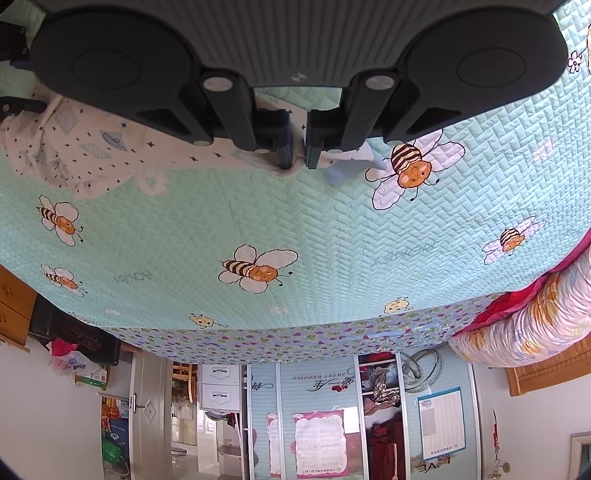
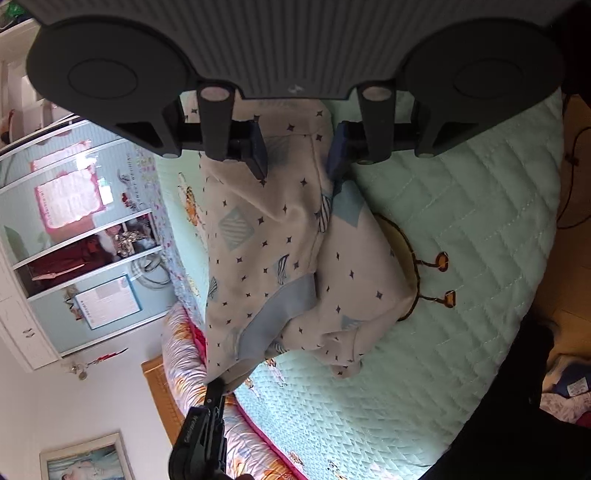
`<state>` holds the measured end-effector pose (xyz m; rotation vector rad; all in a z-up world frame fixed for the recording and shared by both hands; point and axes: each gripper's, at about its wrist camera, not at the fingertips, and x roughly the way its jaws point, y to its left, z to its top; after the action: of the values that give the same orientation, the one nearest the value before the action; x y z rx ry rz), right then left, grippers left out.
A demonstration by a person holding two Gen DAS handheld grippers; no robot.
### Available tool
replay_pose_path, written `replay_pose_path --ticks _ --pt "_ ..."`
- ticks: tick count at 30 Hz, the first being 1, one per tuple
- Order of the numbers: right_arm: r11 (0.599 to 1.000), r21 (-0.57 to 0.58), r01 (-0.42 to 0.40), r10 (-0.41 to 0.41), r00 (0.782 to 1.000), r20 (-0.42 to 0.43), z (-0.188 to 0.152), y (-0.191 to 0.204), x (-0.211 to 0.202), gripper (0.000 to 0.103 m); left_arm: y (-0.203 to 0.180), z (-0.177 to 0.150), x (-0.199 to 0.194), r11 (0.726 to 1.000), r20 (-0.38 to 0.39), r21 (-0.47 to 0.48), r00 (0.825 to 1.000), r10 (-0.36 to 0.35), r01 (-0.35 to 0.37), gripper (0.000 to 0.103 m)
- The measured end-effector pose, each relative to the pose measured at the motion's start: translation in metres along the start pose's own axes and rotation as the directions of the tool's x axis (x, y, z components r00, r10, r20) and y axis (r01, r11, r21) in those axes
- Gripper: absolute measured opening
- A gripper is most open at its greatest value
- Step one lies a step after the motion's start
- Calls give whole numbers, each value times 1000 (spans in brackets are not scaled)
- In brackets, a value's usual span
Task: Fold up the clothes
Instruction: 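Lift the sleeper edge with the right gripper while the left gripper holds the leg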
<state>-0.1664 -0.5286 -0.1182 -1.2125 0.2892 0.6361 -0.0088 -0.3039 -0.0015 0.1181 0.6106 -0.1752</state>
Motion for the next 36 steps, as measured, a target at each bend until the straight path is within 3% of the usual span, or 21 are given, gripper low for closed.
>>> replay_pose_path --ticks 2,4,6,10,14,17,20,23,32,36 --pt "1000 5 -23 24 1000 -5 -1 -4 -1 35 0 -1 1 1000 -5 2 1000 1 -1 7" --pt "999 24 -38 38 999 -9 -2 -6 -1 22 -1 -2 3 1000 -12 9 1000 3 -3 7" --pt "998 50 -46 47 999 -11 -3 -6 -2 3 -1 -2 2 1000 -11 24 1000 8 -8 7" --pt "993 107 -56 58 998 -12 -4 -7 -4 2 2 -2 1 1000 -12 19 1000 2 -1 7" --pt "969 229 90 -92 996 -1 -2 -35 -33 1 4 2 -7 999 23 19 999 -33 33 7" --pt "886 395 241 -251 968 -28 -6 -78 -59 1 -8 13 -13 995 57 69 996 -70 66 7" --pt "820 472 324 -317 943 -96 -19 -107 -59 1 -25 29 -11 988 73 121 992 -101 91 7" --pt "779 490 391 -360 919 -160 -32 -129 -48 1 -30 54 -5 987 105 107 986 -129 118 7" --pt "675 464 574 -504 818 -279 -62 -208 7 1 -40 139 43 984 199 173 978 -68 33 7" --pt "643 435 631 -541 776 -326 -70 -256 56 1 -53 182 88 977 251 206 968 7 -60 7"
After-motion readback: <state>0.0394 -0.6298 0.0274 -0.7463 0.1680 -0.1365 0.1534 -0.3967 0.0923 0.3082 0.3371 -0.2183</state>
